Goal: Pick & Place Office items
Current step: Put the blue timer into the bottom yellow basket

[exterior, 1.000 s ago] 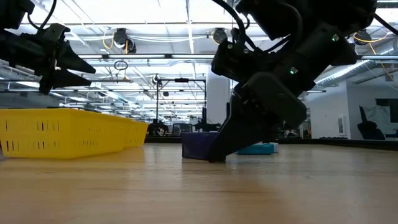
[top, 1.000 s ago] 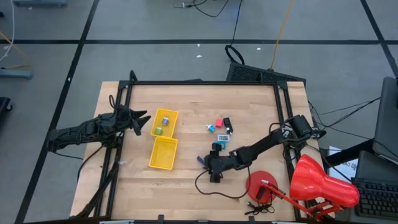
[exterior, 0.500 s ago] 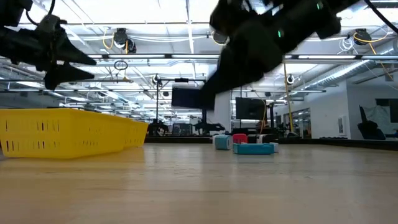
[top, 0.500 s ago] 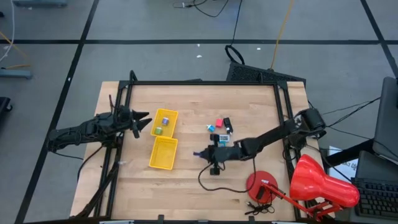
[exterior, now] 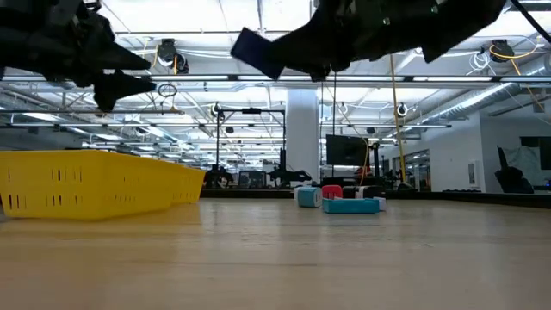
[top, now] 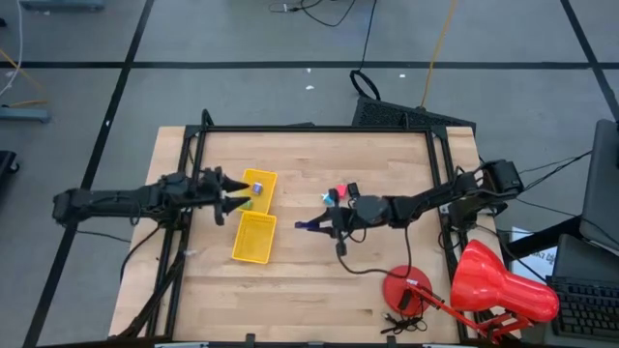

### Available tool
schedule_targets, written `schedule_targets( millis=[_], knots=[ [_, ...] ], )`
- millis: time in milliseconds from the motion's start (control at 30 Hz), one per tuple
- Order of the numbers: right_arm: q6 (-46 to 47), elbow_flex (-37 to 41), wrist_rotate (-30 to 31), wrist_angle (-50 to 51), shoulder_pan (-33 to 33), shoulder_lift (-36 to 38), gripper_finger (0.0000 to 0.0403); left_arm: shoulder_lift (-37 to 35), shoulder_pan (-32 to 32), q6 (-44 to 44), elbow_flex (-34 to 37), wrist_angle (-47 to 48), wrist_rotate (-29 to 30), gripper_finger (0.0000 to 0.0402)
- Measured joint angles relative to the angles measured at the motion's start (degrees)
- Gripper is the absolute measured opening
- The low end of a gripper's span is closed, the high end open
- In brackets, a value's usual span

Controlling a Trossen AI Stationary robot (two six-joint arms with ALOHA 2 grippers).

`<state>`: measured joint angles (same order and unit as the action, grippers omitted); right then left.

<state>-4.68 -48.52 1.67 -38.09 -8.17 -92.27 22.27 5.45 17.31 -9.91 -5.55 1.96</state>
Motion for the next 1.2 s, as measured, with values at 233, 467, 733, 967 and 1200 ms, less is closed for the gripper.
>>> schedule_targets(
  millis=[233, 467, 733, 967, 1200],
  knots=[
    [2.26, 1.8, -0.04, -1.09, 0.73, -0.02, 0.0047, 19.13, -6.07, -6.11, 0.0, -19.38, -1.91, 0.023],
    [2.26, 1.8, -0.24, -1.0, 0.71, -0.02, 0.0047, 36.13, -10.78, -10.94, -1.11, -39.97, -1.52, 0.023],
    [2.26, 1.8, -0.24, -0.91, 0.71, -0.02, 0.0047, 50.43, -13.34, -16.64, -12.02, -39.32, -1.48, 0.023],
    [2.4, 1.8, -0.24, -0.65, 0.71, -0.02, 0.0047, 58.07, -13.59, -18.98, -21.51, -33.81, -1.51, 0.023],
    [2.48, 1.8, -0.24, -0.68, 0.71, -0.02, 0.0047, 61.4, -13.51, -18.74, -26.29, -28.84, -1.45, 0.023]
  ],
)
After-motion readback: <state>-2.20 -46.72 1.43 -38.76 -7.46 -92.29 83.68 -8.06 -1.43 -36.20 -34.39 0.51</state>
